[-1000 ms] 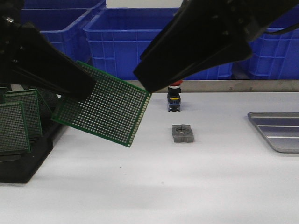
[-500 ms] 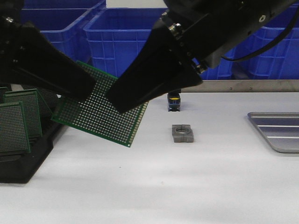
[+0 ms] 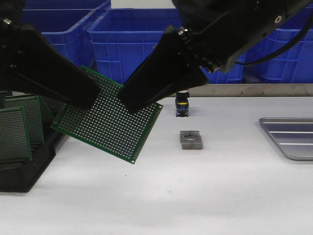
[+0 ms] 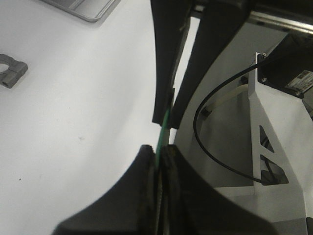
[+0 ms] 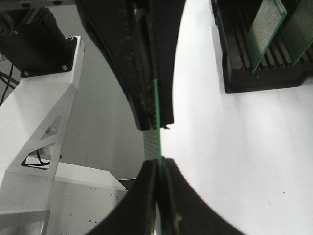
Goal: Place circuit board on tray
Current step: 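Bring the right gripper to the board's free edge and grasp it, then release the left gripper and carry the board toward the silver tray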
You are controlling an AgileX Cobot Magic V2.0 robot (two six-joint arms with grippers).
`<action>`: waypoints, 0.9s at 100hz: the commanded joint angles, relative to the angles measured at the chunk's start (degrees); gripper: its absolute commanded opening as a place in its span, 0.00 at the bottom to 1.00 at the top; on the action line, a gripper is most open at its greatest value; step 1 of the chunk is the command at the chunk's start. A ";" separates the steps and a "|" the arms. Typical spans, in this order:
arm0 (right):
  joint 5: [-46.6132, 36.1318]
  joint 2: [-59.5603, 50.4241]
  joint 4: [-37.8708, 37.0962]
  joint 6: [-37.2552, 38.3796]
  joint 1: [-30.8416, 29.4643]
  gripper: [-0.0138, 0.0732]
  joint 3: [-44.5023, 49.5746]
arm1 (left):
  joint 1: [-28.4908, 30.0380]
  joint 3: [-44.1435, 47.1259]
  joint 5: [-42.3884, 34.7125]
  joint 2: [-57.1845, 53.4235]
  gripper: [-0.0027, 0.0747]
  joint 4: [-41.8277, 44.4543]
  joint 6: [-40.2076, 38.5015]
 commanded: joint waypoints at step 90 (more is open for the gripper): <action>1.05 -1.94 1.19 25.72 -25.19 0.10 -1.80 | 6.38 -6.60 -0.68 -1.33 0.74 -3.86 -1.00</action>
